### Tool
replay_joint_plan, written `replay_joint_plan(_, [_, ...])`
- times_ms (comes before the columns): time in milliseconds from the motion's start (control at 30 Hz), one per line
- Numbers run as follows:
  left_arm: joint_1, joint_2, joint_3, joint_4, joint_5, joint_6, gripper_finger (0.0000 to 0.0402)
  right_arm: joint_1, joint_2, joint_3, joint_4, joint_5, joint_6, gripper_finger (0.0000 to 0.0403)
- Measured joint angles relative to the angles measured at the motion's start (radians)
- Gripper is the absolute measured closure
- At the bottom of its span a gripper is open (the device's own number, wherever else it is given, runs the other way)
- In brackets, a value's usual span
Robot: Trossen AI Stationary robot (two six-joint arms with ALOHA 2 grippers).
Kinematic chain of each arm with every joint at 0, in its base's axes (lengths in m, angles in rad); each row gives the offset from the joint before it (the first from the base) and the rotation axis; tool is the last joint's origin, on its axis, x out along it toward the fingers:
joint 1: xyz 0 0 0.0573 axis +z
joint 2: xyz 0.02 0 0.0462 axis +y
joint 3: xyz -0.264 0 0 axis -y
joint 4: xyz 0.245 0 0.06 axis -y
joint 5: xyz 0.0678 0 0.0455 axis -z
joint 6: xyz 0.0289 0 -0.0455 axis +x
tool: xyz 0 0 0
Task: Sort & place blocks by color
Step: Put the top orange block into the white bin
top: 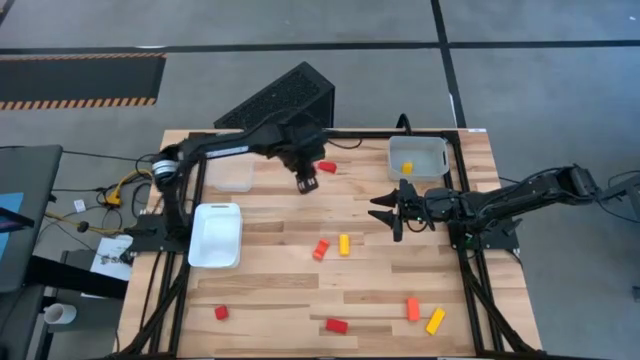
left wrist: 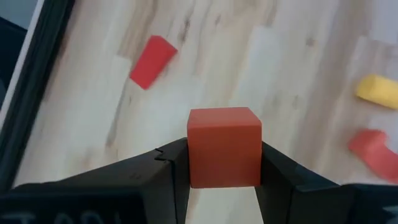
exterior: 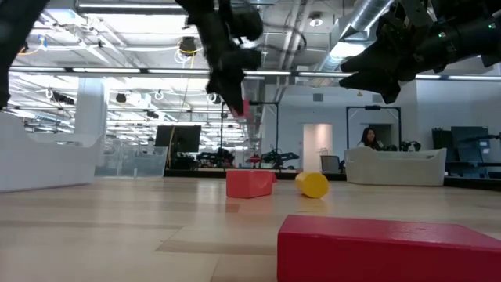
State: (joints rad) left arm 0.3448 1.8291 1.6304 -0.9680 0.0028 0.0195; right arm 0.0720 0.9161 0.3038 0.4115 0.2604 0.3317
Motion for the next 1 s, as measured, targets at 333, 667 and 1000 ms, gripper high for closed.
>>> replay_joint_plan(333, [-0.126,-0.454,-0.417,0.089,-0.071,-0.252,0.0291,0.000,-0.069,0.000,0.033,-0.050,0.035,0.0194])
replay_joint_plan(667, [-0.233,-0.815,-0.702,-0.033,-0.113,-0.624,0.0292,0.013,-0.137,0.000,0.036,-0.055,0.026,0.0194])
replay_joint_plan(1000, [-0.458,-0.892,-0.851,-0.141,-0.086,-0.928,0.0289,0.013,-0.206,0.000,-0.004,-0.055,0.023,0.0194])
